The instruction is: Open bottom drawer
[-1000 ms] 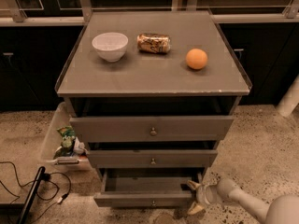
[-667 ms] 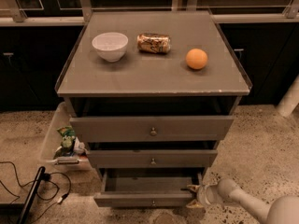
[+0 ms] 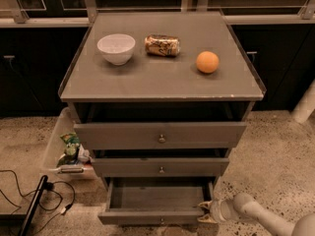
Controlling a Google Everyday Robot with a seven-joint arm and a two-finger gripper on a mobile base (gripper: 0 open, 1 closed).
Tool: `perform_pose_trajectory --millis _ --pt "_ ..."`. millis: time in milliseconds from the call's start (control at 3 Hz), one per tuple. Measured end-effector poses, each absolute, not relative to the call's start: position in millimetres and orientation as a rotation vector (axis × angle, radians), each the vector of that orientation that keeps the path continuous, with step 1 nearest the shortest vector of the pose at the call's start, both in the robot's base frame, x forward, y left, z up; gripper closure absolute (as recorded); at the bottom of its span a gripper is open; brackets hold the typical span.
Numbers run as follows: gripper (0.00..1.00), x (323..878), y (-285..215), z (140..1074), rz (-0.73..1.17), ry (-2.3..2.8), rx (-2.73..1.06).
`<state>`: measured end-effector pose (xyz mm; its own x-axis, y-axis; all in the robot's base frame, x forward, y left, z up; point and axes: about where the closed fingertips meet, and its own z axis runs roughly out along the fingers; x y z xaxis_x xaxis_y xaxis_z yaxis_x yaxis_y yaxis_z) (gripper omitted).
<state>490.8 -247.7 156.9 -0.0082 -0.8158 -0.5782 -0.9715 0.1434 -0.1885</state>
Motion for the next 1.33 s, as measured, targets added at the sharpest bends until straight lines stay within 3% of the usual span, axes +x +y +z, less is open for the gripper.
perform_pose_trajectory --millis 333,667,1333 --pt "1.0 483.0 -250.2 158.1 0.356 1.862 -1.705" --pt "0.9 483.0 -250.1 158.1 0.357 1.862 -1.705" --pt "0.44 483.7 -249.0 157.7 0.38 1.86 -1.695"
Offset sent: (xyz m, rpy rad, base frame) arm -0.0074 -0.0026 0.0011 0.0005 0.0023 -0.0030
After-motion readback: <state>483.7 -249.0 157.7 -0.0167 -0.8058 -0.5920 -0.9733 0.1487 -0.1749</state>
